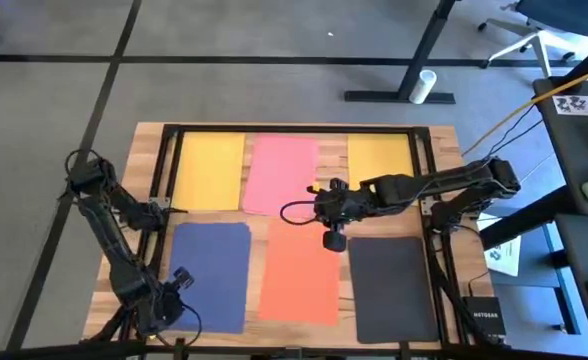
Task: Organize paper
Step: Stack the violet paper on top of the stacked violet papers
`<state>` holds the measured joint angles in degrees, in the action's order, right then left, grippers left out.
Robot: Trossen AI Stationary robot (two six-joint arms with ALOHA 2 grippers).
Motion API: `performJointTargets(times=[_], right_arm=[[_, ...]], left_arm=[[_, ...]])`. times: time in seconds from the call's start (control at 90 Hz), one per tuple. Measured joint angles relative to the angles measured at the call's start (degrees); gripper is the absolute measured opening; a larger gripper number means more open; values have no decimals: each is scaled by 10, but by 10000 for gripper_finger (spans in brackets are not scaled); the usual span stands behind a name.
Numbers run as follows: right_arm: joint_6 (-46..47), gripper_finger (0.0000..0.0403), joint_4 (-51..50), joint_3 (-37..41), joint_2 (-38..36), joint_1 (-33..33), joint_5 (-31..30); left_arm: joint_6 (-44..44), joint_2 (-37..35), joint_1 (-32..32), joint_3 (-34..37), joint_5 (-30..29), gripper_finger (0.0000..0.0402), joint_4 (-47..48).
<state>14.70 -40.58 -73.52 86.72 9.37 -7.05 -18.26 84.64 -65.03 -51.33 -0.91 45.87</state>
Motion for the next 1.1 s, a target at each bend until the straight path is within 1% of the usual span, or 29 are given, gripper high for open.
performJointTargets(times=[0.2,0.489,0.689,0.9,1.1], right_arm=[[2,19,1,0,0,0,-10],[4,19,1,0,0,0,-19],[15,19,2,0,0,0,-18],[16,19,2,0,0,0,-18],[16,19,2,0,0,0,-18]], left_arm=[[-1,1,0,0,4,0,1],[-72,1,3,0,70,5,-5],[-101,2,5,0,76,50,-3],[-104,2,6,0,74,101,-4],[-117,2,6,0,73,132,-4]])
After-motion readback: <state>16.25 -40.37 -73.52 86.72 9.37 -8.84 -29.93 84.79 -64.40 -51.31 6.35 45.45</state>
